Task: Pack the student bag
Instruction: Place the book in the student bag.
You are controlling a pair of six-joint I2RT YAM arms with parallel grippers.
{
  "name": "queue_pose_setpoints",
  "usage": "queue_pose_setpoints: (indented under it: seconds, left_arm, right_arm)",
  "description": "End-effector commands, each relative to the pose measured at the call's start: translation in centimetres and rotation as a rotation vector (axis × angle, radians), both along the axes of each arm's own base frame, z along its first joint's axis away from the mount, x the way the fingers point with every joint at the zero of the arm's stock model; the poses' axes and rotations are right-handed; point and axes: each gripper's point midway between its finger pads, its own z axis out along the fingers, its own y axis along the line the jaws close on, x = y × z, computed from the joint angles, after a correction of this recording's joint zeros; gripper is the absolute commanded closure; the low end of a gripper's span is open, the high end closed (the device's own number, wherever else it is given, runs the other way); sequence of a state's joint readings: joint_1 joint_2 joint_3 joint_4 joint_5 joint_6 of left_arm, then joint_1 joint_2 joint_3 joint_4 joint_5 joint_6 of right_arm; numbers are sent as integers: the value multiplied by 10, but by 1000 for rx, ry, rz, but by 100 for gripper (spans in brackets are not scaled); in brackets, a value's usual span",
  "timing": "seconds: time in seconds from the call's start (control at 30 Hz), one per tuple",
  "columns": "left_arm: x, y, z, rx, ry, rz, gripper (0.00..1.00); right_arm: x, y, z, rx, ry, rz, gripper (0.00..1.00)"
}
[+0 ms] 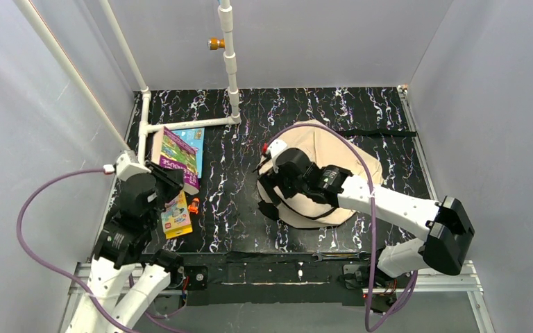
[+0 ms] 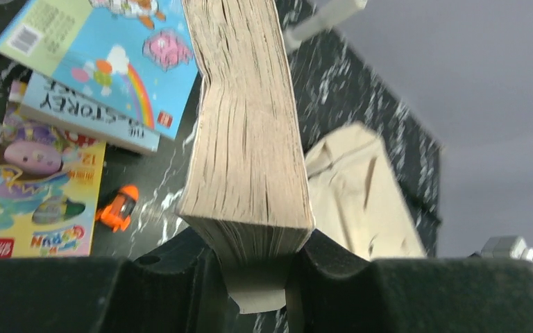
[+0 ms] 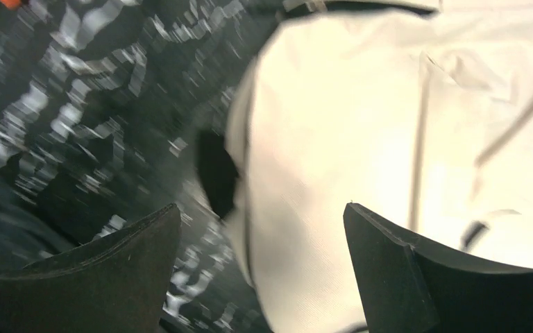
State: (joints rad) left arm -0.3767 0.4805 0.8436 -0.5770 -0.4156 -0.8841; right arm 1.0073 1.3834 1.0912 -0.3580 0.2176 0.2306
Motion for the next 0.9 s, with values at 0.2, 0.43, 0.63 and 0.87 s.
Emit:
queue_pose_setpoints:
  seconds: [0.2, 0.43, 0.63, 0.87]
  left_arm:
    - [-24, -47, -35, 15, 303, -290, 100]
    - [-29, -49, -35, -51, 222, -289, 100]
    - [-31, -58, -33, -78, 206, -337, 100]
    - [-36, -77, -26, -130, 236, -433, 100]
  right_arm:
    - [-4, -30, -33, -363, -102, 160, 10]
    - [24, -66, -42, -536, -198, -48, 37]
    - [26, -64, -29, -450, -239, -82, 64]
    - [25, -68, -59, -534, -203, -74, 53]
